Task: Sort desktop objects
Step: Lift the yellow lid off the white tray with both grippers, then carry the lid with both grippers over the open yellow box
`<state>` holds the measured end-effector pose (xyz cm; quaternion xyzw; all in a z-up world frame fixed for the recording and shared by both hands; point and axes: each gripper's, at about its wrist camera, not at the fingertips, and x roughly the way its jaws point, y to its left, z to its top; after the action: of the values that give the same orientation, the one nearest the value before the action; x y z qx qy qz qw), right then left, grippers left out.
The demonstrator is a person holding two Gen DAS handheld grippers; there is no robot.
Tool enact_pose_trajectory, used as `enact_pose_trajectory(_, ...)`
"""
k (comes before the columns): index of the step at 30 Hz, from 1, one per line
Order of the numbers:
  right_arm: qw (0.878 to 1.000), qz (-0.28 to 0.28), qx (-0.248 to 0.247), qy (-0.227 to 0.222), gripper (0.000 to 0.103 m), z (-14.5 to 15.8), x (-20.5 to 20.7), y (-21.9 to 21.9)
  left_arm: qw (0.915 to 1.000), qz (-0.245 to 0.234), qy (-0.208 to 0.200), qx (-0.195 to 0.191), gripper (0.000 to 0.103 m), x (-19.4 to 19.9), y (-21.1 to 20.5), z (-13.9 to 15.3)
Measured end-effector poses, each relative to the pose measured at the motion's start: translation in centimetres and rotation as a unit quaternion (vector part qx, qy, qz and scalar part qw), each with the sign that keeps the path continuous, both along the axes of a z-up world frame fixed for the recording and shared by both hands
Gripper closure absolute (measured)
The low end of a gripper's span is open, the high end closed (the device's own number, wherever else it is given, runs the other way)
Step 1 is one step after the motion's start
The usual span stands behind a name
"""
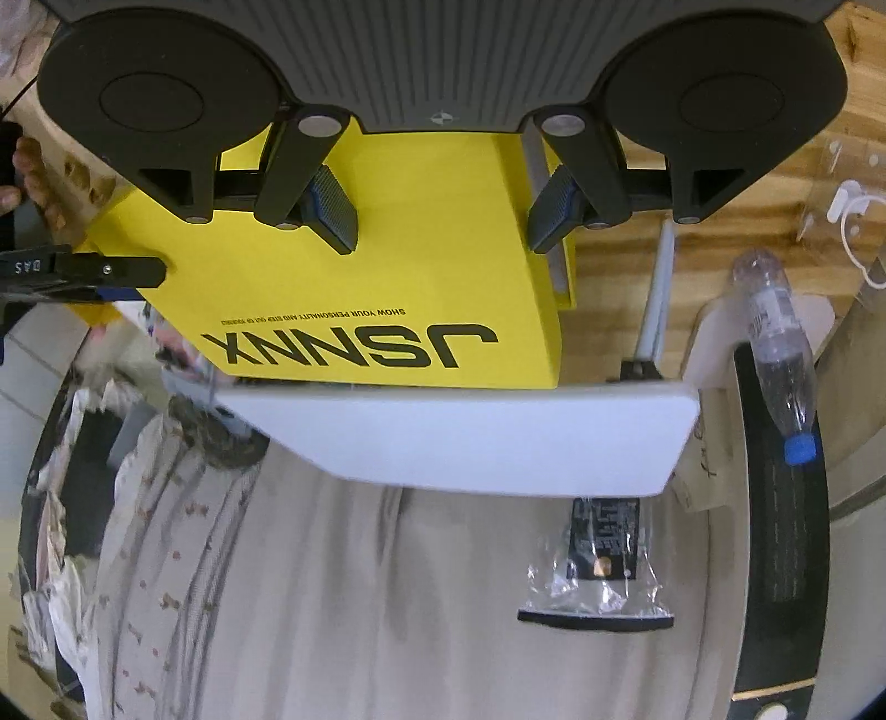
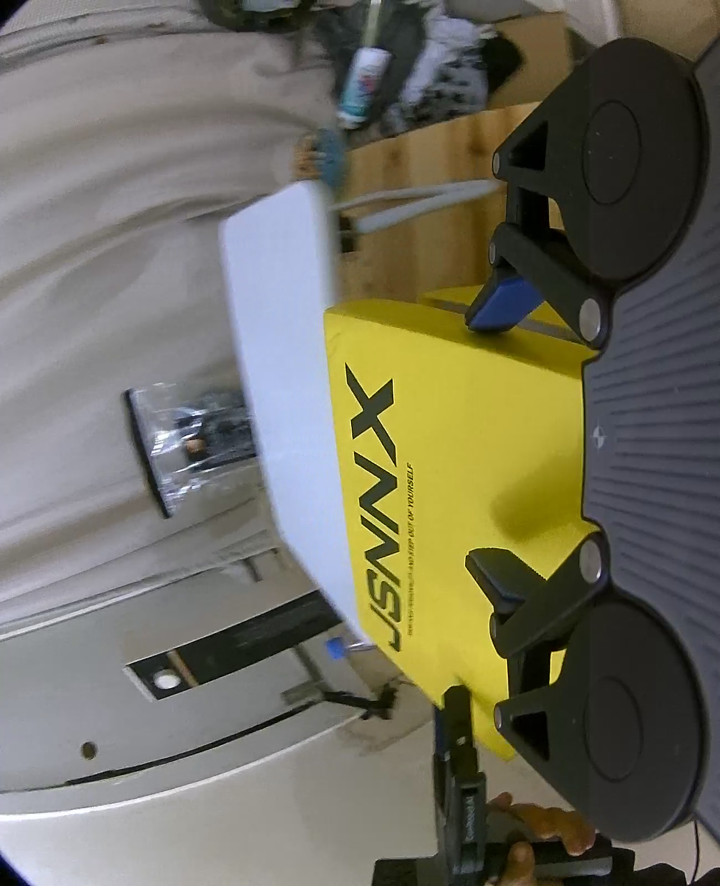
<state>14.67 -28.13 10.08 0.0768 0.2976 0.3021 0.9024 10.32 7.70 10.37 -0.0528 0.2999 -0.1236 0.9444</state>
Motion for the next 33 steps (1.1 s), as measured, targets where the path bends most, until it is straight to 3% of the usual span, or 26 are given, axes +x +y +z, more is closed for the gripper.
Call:
enact_pose_trajectory(6, 1.000, -0.004, -0.006, 0.026, 0.014, -2.3, 1.5, 0.4, 0.9997, 0.008, 0.023, -0.007, 0.034, 2.2, 0.4, -1.8)
enact_pose_trajectory(17, 0.999, -0.011, -0.023, 0.033, 0.014, -3.4, 5.7, 2.1, 0.9984, 0.017, 0.052, -0.012, 0.034, 6.2, 0.8, -4.3)
enact_pose_trajectory(24, 0.998, -0.014, -0.019, 0.056, 0.014, -5.0, 6.4, 1.7, 0.9989, 0.009, 0.046, -0.009, 0.034, 5.9, 0.7, -4.4)
enact_pose_trajectory(33, 0.998, -0.010, -0.004, 0.059, 0.014, -5.0, 6.4, 1.6, 0.9987, 0.011, 0.048, -0.012, 0.034, 5.6, 1.1, -4.2)
